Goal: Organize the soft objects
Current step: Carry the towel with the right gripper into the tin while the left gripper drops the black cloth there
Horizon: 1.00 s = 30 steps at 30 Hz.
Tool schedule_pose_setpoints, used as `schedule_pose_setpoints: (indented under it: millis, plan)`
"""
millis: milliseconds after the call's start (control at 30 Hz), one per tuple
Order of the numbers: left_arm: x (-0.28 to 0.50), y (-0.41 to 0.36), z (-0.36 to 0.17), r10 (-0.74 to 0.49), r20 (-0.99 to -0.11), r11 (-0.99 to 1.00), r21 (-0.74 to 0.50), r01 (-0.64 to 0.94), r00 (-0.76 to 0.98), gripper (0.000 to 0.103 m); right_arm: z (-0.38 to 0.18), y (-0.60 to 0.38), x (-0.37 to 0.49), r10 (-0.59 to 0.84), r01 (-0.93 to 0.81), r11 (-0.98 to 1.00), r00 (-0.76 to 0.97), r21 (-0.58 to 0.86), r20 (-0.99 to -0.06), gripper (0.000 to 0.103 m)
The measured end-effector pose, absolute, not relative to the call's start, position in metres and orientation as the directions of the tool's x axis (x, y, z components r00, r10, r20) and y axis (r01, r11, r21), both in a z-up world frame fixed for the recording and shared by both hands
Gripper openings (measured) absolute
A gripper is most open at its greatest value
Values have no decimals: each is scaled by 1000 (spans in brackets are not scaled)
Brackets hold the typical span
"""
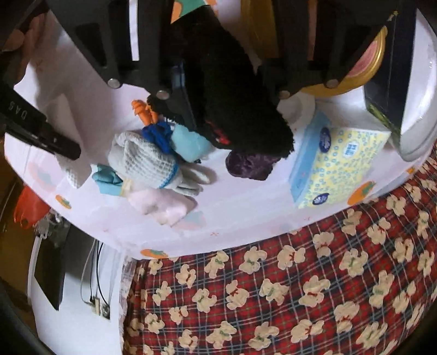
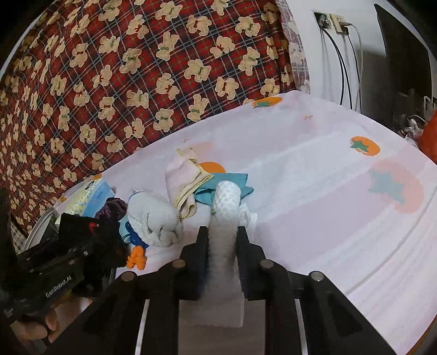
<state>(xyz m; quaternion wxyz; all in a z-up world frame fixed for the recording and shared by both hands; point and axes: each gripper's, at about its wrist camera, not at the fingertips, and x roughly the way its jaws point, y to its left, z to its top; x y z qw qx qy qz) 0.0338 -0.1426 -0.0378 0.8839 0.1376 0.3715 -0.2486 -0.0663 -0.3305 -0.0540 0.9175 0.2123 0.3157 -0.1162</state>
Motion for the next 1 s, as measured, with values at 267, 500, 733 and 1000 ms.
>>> schedule_pose_setpoints:
  millis: [267,500,733,1000]
  plan:
    - [33,-123,-24,-491,-654,822,-129,555,575,10,-51,-334,-72,-86,345,878,795,331,-600,22]
    - [11,-107,2,-576,-548,790,-182,585,607,10,-47,-335,-80,-120,354,875,818,329,-562,22]
    - [-1,-104,5,-568,-543,794,-167,584,618,10,-36,-322,-93,-188,365,891,839,271,-511,22]
    - [-14,-102,1,-607,-542,764,-199,613,581,10,-24,-290,-103,-132,304,911,856,280,-500,22]
